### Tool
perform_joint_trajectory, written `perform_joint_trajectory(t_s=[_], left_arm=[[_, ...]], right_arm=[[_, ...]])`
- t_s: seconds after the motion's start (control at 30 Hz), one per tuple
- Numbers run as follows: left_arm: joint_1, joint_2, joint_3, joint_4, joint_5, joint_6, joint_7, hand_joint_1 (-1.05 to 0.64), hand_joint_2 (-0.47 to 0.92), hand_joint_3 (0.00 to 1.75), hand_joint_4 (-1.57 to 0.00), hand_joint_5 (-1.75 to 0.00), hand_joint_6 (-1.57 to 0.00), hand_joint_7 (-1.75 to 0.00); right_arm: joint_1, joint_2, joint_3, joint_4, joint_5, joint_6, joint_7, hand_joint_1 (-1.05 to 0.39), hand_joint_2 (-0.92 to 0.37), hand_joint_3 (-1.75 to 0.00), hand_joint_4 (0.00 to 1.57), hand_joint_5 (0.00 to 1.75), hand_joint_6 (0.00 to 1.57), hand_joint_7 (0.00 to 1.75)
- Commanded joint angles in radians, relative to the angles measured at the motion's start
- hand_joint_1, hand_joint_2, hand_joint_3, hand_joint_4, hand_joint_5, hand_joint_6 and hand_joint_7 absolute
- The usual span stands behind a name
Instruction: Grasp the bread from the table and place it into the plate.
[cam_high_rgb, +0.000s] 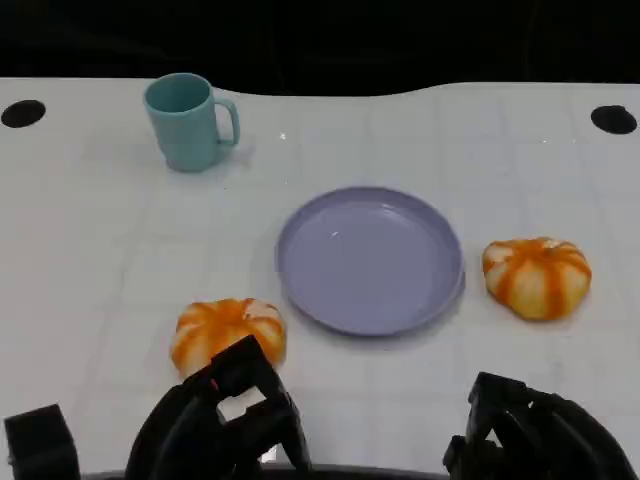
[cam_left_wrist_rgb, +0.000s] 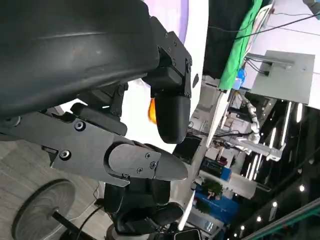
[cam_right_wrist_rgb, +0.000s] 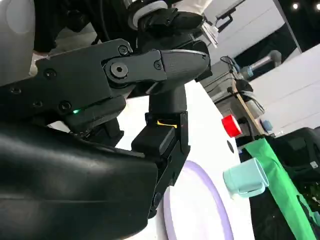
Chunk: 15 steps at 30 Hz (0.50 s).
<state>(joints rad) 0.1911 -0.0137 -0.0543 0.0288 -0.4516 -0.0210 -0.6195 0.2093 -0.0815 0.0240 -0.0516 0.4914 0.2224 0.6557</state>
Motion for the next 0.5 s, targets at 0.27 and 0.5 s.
perform_joint_trajectory(t_s=[0.27,0.5], left_arm=[[0.037,0.024,-0.006,-0.102,0.221,-0.132,0.158,-0.68,0.92,0.24,-0.45,-1.74,-0.40,-1.47],[0.030,0.109,-0.031,-0.273,0.482,-0.069,0.289,-0.59,0.92,0.22,-0.41,-1.37,-0.39,-0.86]], right_arm=[[0.003,0.011,0.009,-0.006,-0.007,-0.015,-0.012,-0.71,-0.92,-0.23,0.86,1.60,0.78,1.36],[-0.001,0.012,0.013,-0.013,-0.015,-0.018,-0.023,-0.71,-0.92,-0.25,0.86,1.60,0.78,1.37]])
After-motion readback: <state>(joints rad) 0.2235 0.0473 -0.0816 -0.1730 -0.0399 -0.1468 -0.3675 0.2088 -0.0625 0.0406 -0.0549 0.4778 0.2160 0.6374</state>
